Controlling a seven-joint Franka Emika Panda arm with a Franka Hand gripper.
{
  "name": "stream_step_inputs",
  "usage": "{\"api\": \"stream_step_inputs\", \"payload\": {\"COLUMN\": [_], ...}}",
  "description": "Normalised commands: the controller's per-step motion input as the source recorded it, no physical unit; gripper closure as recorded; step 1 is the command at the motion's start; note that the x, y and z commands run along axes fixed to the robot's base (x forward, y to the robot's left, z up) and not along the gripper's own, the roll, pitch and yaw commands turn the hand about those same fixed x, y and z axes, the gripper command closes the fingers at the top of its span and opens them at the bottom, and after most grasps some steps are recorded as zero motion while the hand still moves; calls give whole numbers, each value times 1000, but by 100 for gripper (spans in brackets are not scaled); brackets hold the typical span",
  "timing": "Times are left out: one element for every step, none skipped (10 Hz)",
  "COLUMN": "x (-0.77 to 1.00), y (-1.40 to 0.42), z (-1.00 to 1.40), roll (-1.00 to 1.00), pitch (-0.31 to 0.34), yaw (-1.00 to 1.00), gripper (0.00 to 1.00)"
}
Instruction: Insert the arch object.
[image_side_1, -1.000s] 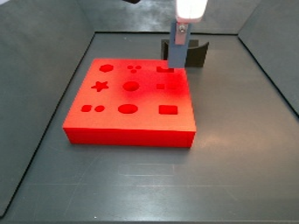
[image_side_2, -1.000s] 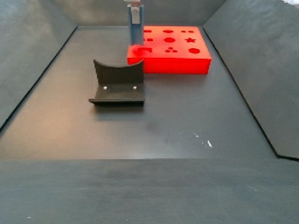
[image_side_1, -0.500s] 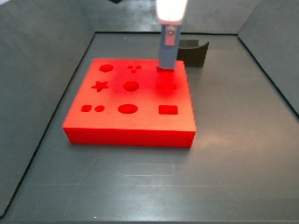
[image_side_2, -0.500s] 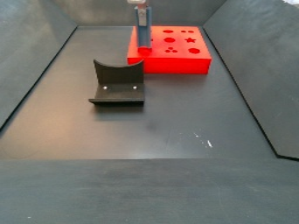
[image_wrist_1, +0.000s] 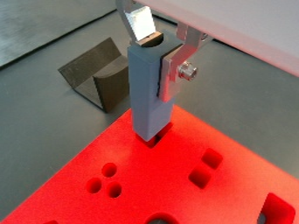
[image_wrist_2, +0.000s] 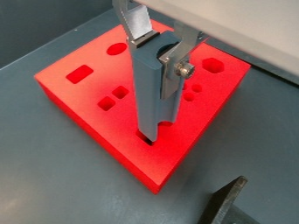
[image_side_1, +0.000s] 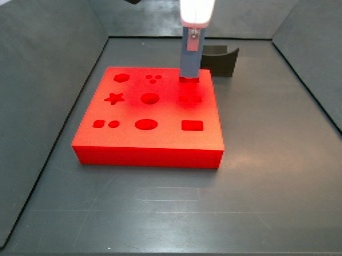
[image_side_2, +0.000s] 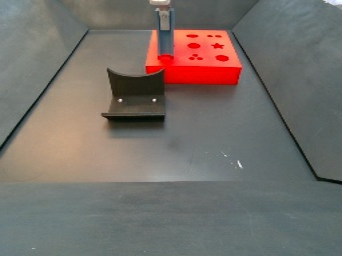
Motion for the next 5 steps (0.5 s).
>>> {"api": "stream_step_inputs", "payload": {"x": [0,0,57,134,109], "y": [0,0,-54,-51,-17], "z": [-66,-117,-143,-131,-120], "roll": [-40,-24,-31,-33,-26], "pitch": [-53,-63,-60,-41,-33], "yaw": [94,60,43,0,0], "gripper": [100,100,100,100,100]}}
